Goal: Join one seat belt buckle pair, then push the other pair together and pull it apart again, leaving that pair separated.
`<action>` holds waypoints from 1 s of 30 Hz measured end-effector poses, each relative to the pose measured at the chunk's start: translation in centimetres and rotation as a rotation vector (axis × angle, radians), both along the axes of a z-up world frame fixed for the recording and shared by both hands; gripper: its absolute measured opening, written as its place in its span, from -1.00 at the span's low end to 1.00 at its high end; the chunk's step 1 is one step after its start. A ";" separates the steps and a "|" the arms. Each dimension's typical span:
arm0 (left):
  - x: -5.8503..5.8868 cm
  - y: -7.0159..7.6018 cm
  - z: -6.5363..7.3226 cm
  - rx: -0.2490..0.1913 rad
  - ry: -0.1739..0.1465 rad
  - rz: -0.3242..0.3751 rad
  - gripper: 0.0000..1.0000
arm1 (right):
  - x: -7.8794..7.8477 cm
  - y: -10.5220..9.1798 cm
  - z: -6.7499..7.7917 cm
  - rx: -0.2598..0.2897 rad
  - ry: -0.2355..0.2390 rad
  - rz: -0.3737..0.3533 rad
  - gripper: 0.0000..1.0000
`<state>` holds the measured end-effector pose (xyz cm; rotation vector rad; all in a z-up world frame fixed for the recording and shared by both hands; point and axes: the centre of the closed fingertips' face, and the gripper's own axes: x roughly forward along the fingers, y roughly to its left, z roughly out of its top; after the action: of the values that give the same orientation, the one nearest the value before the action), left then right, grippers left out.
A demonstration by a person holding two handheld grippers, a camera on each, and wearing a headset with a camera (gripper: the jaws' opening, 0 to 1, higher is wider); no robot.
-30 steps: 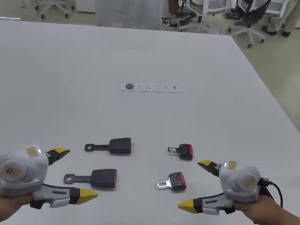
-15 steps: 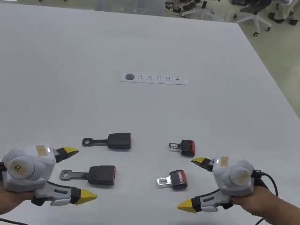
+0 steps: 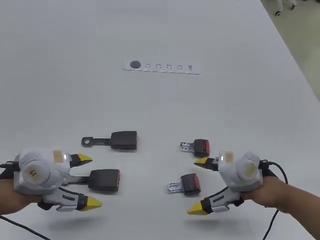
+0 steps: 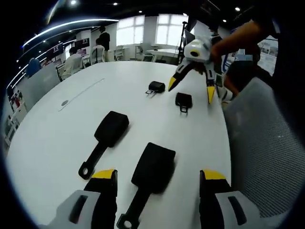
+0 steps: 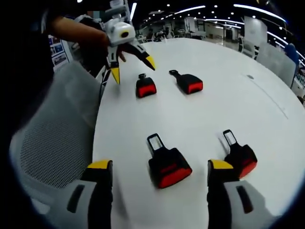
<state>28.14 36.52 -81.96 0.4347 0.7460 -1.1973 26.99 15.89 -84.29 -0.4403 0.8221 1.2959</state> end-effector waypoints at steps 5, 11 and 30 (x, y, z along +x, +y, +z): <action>0.4 0.1 -1.5 0.066 -0.017 -0.088 0.38 | 0.2 0.1 -0.9 -0.024 0.009 0.042 0.62; 0.8 -0.2 -2.5 0.085 -0.007 -0.138 0.25 | 0.2 -0.1 -1.5 -0.048 0.022 0.094 0.44; 1.0 -0.1 -3.7 0.126 -0.051 -0.231 -0.30 | 0.9 -0.3 -1.8 -0.045 -0.027 0.122 -0.24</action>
<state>29.16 36.38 -85.66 0.6677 0.7433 -1.3533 27.85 15.55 -86.05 -0.5501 0.8134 1.3827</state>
